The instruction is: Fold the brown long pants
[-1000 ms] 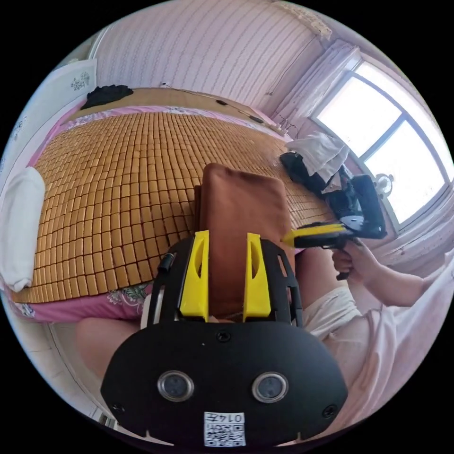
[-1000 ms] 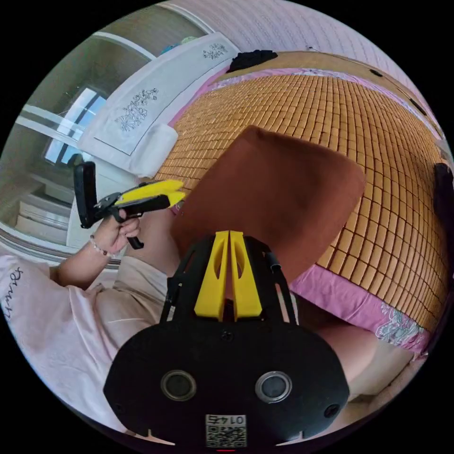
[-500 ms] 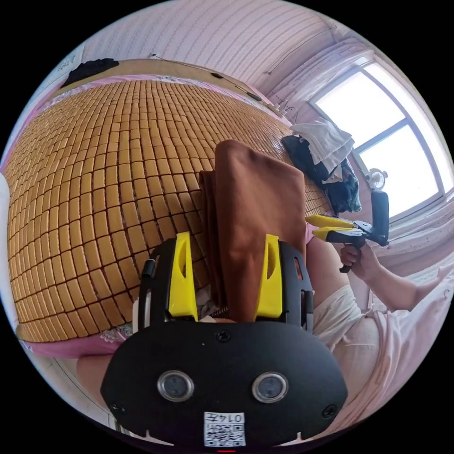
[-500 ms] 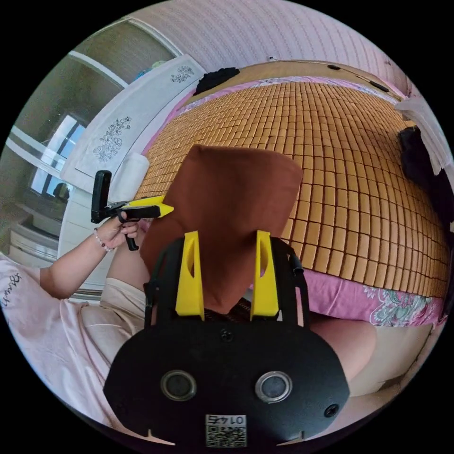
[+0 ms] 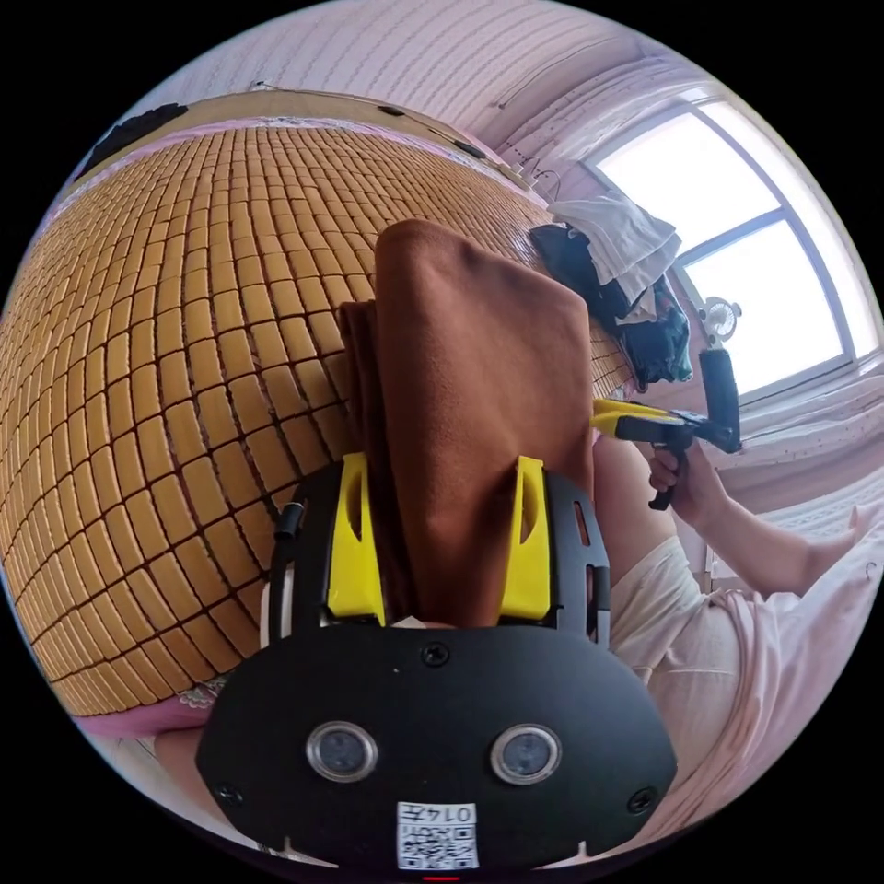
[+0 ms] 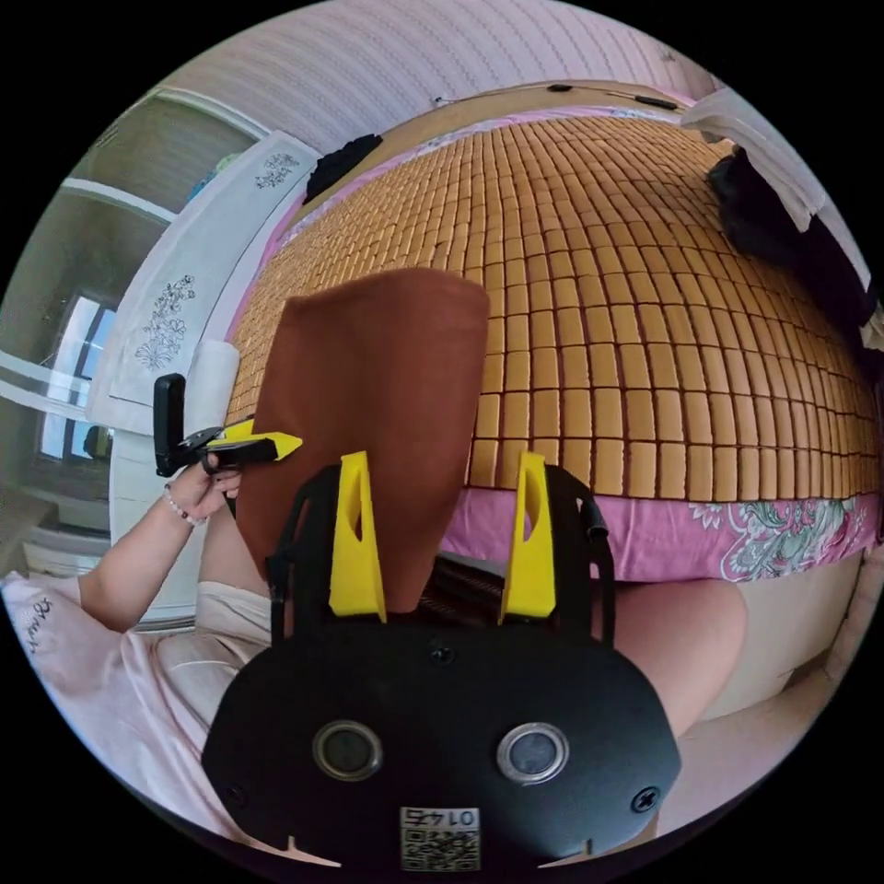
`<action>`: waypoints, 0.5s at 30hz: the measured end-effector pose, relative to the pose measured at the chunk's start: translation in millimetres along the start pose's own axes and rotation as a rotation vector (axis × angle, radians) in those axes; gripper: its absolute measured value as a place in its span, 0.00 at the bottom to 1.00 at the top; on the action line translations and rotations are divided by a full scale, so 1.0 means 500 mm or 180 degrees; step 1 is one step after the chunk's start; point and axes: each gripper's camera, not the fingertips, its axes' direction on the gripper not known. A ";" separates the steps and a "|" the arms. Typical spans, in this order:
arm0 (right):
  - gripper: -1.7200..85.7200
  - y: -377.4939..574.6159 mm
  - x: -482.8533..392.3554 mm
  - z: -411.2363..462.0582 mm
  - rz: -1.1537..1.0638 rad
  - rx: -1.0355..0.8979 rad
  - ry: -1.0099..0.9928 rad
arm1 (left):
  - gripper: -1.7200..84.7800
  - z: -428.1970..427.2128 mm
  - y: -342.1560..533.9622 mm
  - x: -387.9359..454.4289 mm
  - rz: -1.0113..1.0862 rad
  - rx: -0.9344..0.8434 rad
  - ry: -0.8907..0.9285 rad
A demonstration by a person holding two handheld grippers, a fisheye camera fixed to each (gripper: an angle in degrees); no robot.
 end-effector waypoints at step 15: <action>0.25 -0.019 -0.130 0.066 -0.0360 0.0243 0.0127 | 0.25 -0.057 0.049 -0.030 -0.0098 -0.0107 0.0031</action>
